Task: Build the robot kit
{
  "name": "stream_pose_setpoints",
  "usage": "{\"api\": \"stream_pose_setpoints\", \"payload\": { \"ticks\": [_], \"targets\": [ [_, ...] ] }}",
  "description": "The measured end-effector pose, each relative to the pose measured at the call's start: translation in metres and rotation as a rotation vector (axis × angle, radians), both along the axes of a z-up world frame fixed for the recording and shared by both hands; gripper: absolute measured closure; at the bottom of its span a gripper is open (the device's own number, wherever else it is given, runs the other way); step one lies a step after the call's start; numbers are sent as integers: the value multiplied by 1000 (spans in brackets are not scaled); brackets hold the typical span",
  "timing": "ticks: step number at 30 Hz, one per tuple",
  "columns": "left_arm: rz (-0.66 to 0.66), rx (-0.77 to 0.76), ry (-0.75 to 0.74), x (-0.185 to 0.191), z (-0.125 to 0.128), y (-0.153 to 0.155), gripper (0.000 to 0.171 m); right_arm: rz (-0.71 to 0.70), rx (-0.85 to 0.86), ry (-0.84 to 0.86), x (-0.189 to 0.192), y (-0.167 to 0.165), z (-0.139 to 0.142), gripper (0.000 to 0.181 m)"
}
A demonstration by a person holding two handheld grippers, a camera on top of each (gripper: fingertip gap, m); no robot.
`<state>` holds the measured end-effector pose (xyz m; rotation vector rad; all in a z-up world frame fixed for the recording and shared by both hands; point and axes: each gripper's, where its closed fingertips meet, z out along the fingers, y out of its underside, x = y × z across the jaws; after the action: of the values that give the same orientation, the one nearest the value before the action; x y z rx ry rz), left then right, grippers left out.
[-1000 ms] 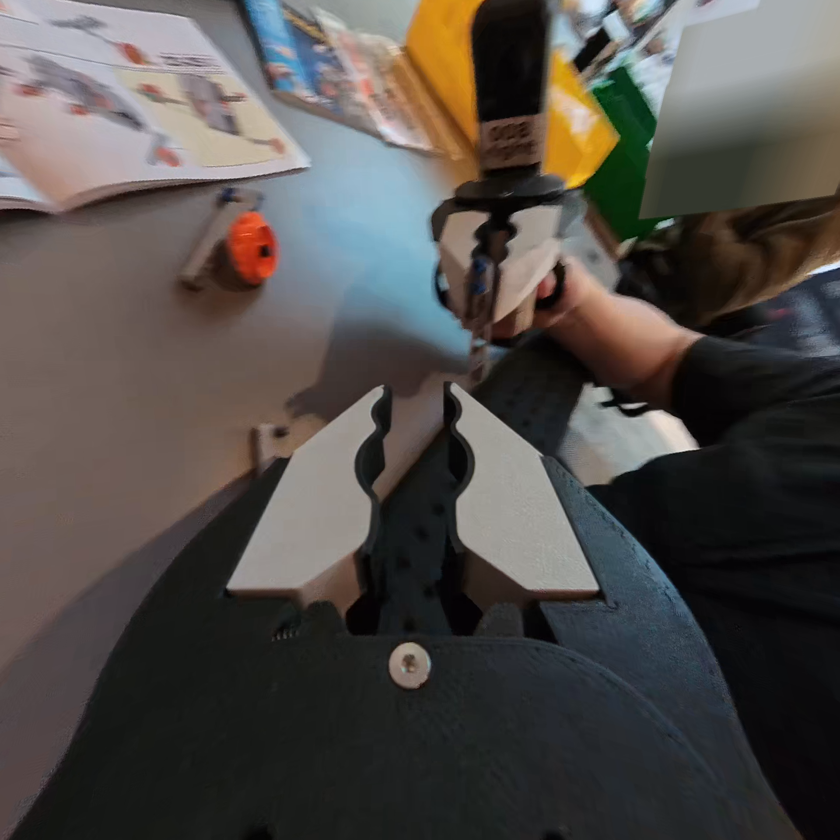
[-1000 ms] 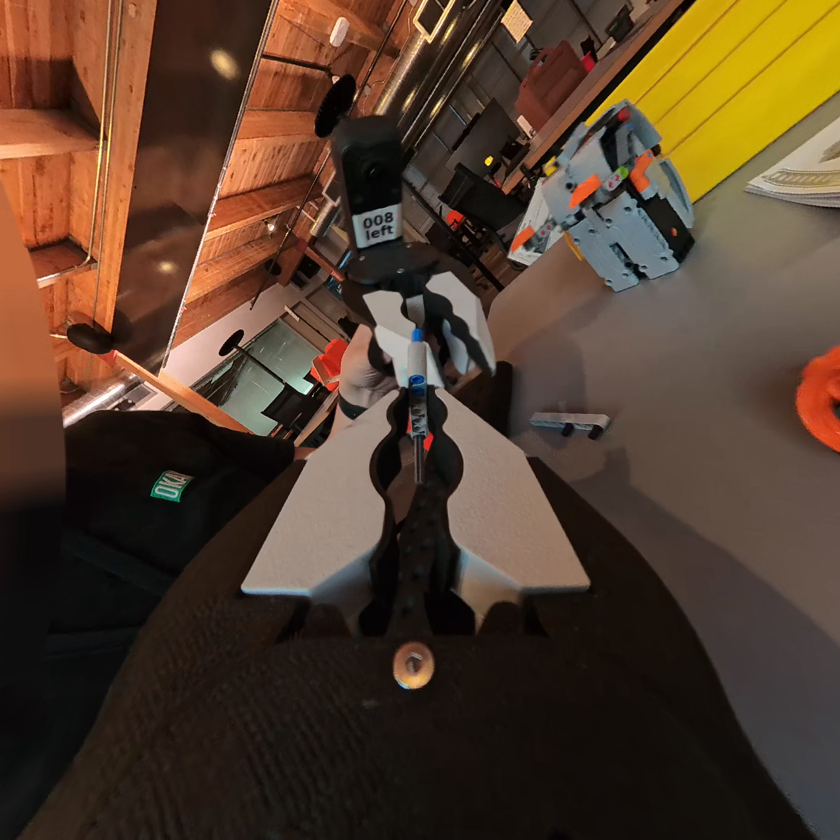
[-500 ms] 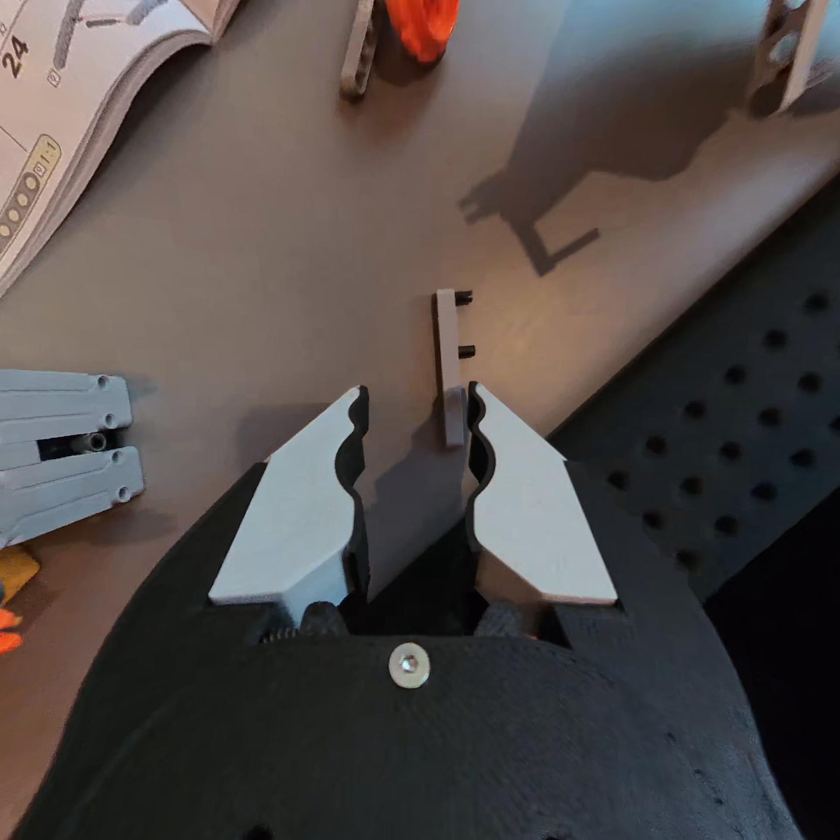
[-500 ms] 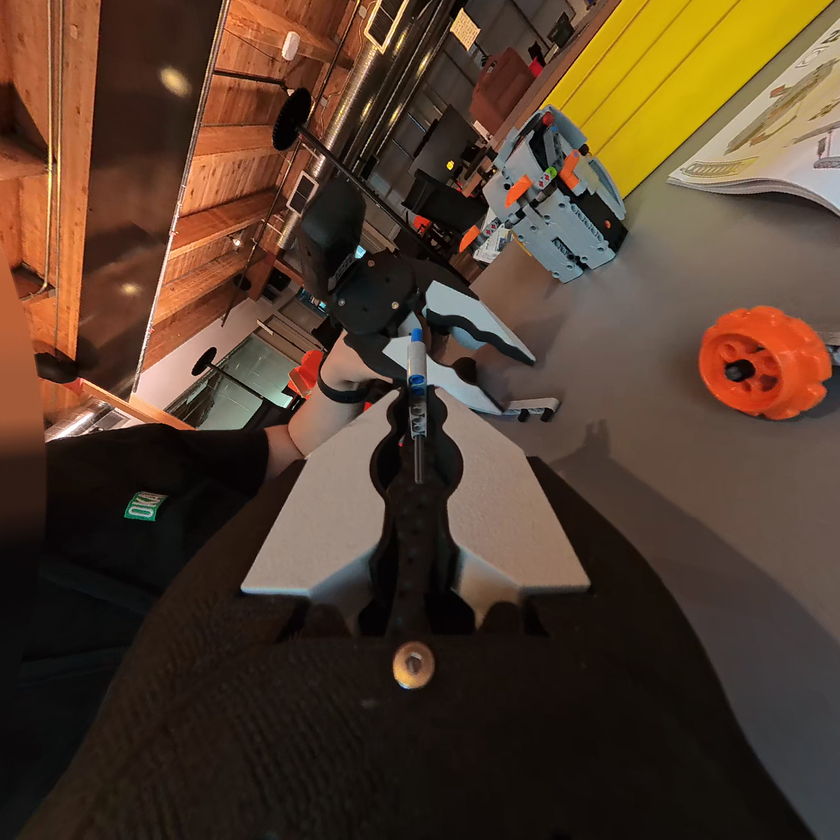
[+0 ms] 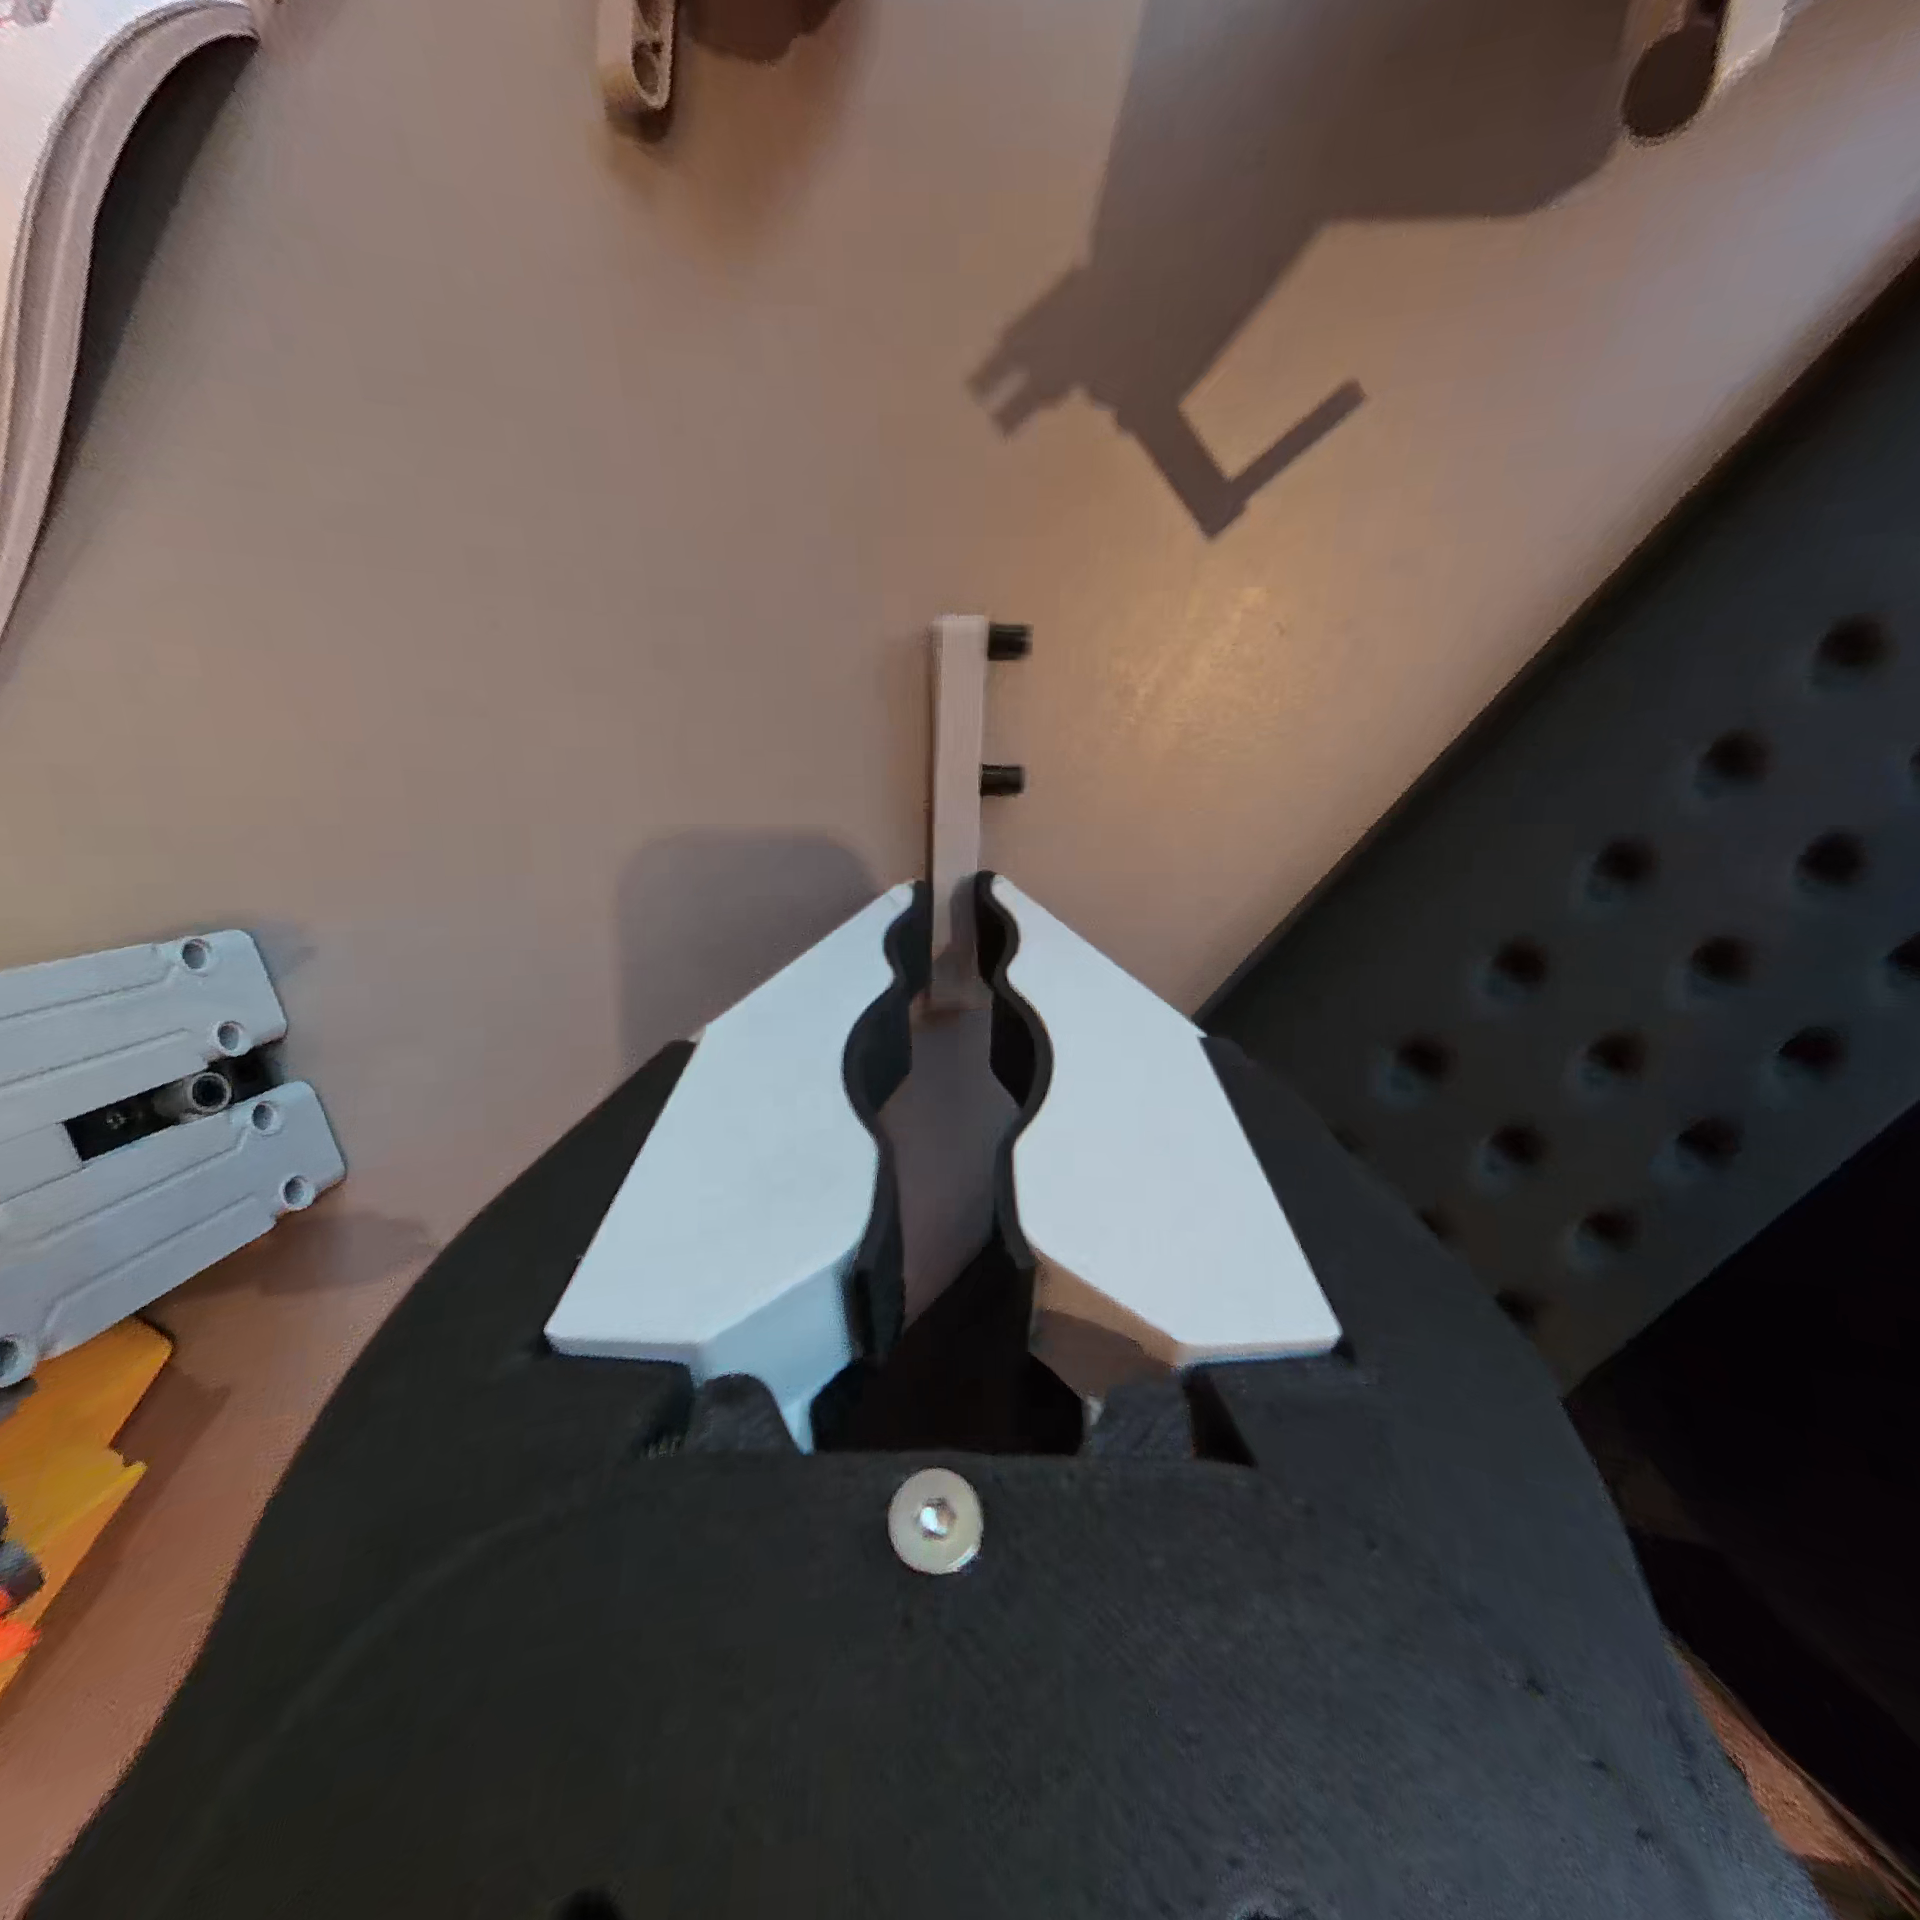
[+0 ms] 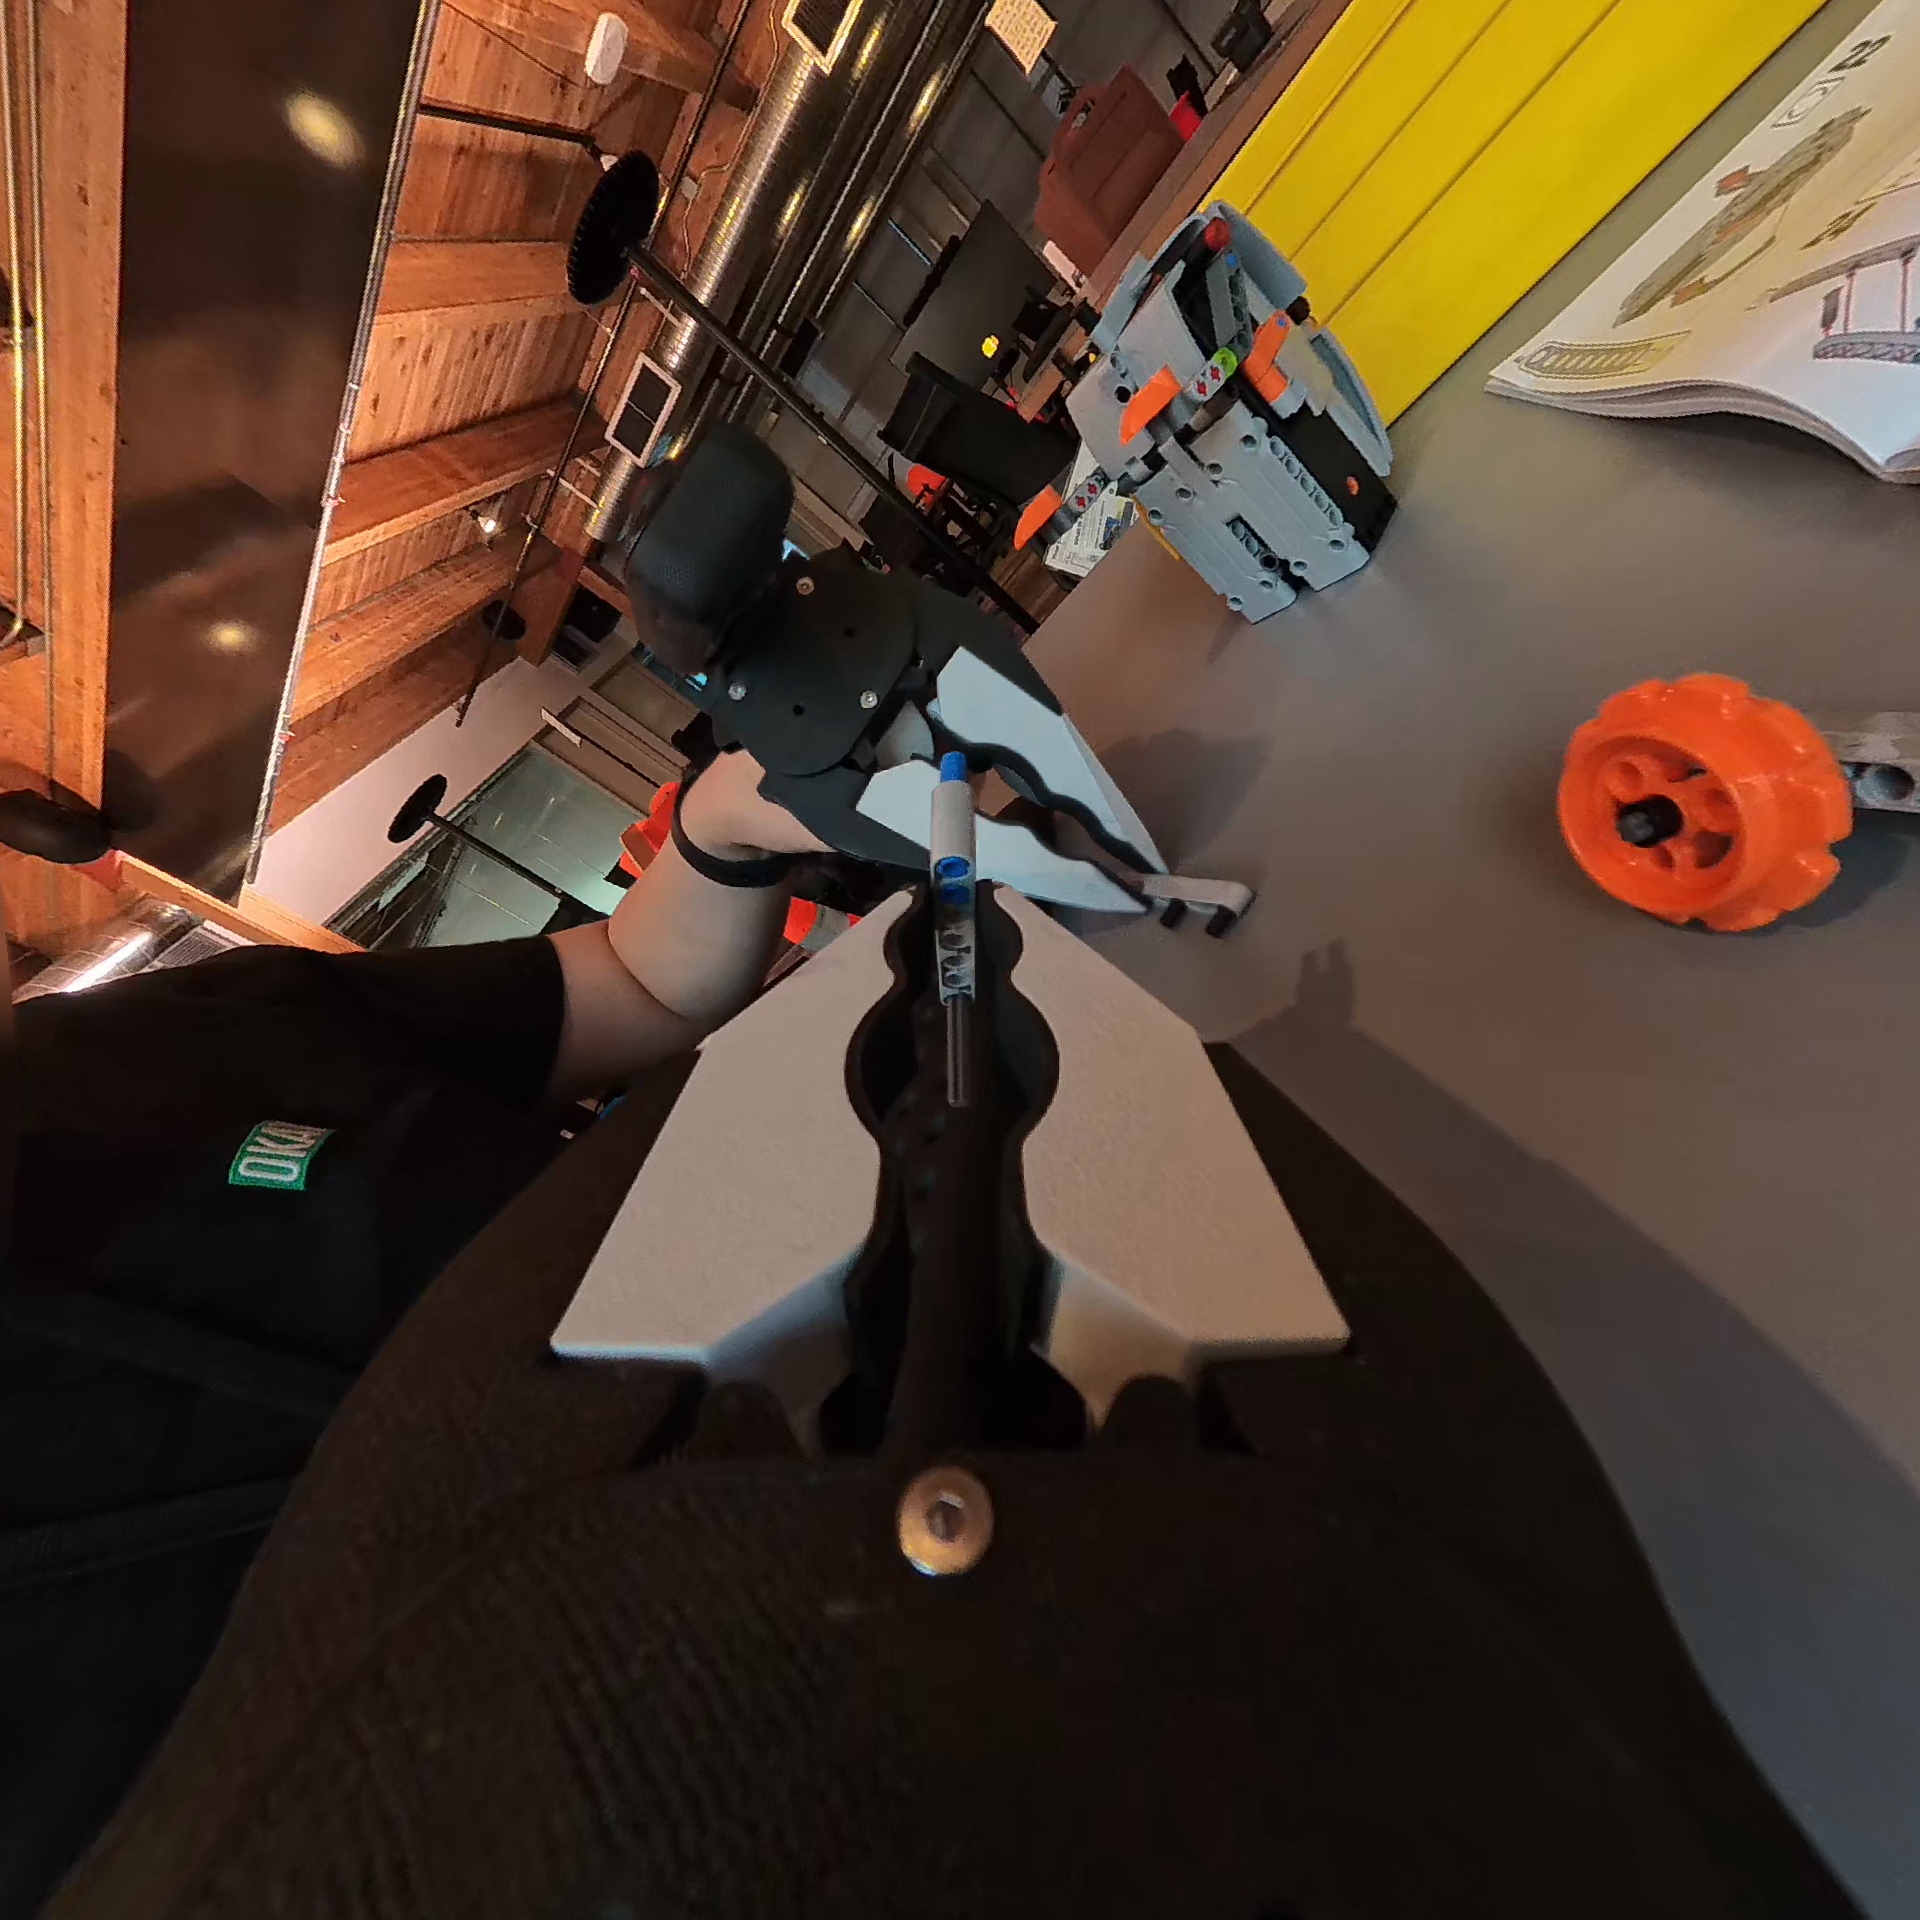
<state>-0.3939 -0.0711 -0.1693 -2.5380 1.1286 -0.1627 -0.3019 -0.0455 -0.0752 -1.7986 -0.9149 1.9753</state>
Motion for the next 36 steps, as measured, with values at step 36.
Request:
{"api": "stream_pose_setpoints", "payload": {
  "ticks": [36],
  "targets": [
    [189,535,-147,83,95,34,165,-229,-87,166,9,33,26,176]
  ]
}}
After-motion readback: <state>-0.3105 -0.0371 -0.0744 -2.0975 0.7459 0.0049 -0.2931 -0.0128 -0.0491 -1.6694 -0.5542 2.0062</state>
